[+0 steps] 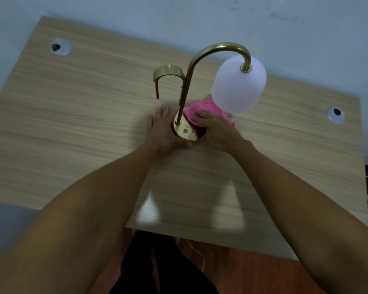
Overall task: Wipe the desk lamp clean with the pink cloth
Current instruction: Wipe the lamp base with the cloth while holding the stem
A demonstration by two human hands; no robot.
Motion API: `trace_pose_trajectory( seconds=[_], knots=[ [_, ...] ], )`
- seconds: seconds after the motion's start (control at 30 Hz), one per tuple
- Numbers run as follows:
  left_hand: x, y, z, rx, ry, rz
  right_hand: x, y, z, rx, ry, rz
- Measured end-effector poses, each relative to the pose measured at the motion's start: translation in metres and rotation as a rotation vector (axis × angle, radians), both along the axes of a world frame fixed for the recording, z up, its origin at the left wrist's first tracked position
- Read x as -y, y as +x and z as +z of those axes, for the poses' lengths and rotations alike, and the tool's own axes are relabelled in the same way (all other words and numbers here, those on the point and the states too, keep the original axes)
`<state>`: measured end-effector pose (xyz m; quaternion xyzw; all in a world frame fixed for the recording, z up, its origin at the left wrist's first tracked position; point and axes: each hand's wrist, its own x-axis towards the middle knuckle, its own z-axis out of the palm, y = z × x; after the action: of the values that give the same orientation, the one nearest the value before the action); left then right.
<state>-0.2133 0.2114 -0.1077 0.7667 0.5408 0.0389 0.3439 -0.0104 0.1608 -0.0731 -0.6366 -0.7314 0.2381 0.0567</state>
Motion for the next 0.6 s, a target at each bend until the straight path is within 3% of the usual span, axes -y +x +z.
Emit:
trace_pose_trajectory(
  seconds=[0.1,0.23,0.4,0.5,0.6],
  knots=[
    [0.0,0.0,-0.003,0.01,-0.013,0.015,-0.012,-0.019,0.005,-0.025,-0.004,-0.054],
    [0.001,0.0,0.002,0.002,-0.012,0.01,0.008,-0.013,0.006,0.017,0.009,0.049],
    [0.001,0.002,0.009,-0.014,-0.031,0.015,-0.004,-0.004,0.007,-0.015,0.005,-0.088],
    [0.0,0.001,0.018,-0.019,-0.056,0.028,-0.004,-0.023,0.012,0.011,0.007,-0.025],
    [0.001,-0.007,0.032,-0.015,0.026,0.009,0.016,-0.016,0.019,0.077,-0.003,-0.012]
  ],
)
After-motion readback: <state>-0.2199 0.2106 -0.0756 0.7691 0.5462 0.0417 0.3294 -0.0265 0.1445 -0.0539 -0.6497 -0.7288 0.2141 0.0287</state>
